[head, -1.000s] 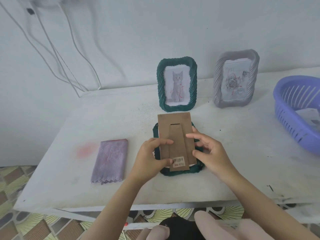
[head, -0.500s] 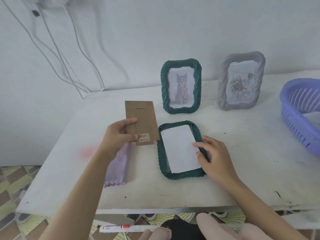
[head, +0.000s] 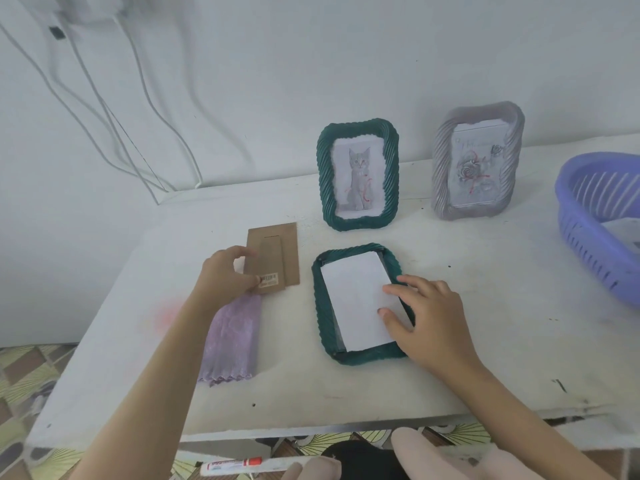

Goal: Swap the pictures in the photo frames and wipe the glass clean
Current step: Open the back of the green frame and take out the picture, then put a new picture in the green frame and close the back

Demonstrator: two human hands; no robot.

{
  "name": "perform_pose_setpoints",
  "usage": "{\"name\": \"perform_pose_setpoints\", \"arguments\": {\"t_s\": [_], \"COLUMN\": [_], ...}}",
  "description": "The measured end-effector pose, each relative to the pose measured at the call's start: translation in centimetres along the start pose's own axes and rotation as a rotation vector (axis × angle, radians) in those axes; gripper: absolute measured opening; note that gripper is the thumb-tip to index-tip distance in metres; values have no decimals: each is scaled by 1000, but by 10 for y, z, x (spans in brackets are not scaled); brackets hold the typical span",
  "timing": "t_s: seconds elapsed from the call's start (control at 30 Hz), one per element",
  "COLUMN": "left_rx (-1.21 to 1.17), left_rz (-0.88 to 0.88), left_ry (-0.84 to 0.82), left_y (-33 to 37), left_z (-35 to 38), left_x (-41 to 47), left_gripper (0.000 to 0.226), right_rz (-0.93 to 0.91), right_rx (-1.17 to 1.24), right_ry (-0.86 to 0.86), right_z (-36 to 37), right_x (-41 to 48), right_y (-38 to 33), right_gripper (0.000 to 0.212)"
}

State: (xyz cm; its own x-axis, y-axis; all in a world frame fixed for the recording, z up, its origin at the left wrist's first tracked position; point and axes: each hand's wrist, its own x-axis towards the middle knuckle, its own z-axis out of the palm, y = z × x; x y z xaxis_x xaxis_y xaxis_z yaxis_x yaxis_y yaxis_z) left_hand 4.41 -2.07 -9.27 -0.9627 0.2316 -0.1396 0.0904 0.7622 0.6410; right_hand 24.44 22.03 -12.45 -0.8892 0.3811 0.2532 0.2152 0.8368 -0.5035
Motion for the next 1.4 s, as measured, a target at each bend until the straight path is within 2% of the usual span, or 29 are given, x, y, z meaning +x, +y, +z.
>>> {"name": "perform_pose_setpoints", "arguments": {"t_s": [0.1,0.2,0.33,0.47,0.57,0.63,0.73,0.83,0.9,0.97,1.03,1.1,1.17,1.27,1.33,1.4], "left_rx": [91,80,-38,76,121,85,-135,-502,-720,-826,-856,-849,-829,-800,-795,-818], "left_rz": [117,270,482,569,580,602,600,468,353,276,232,207,196,202,202,195], "left_ry": [80,99,-22,-140,-137,-103,-63,-193,-297,-308,-269,-245,-241,-251,-272,-299], "left_y": [3,13,21,20,19,23,40,68,88,104,117,128,140,155,165,177], "left_z": [7,20,39,55,59,58,59,65,71,79,87,97,106,122,135,147], "left_x": [-7,-22,-47,-56,-54,-56,-64,-74,-80,-82,-82,-82,-83,-87,-90,-94], "left_gripper": [52,44,55,63,61,55,38,29,21,20,23,26,27,31,33,33], "right_rz": [-6,39,122,140,160,233,372,446,463,451,406,329,214,57,121,216], "right_rx": [-78,-70,-12,54,263,477,811,1102,1190,1206,1141,969,652,31,-277,-338], "right_ry": [-20,-38,-45,53,152,186,217,285,306,298,289,304,375,457,430,310], "right_z": [1,0,-3,-2,-4,-10,-21,-33,-40,-48,-55,-66,-84,-119,-145,-169], "right_x": [2,5,10,11,10,10,13,16,17,17,15,13,11,10,6,0], "right_y": [-6,-13,-19,-18,-18,-19,-20,-18,-16,-12,-3,11,31,71,97,115], "right_gripper": [44,41,42,27,18,20,26,24,23,23,24,26,22,27,29,28]}}
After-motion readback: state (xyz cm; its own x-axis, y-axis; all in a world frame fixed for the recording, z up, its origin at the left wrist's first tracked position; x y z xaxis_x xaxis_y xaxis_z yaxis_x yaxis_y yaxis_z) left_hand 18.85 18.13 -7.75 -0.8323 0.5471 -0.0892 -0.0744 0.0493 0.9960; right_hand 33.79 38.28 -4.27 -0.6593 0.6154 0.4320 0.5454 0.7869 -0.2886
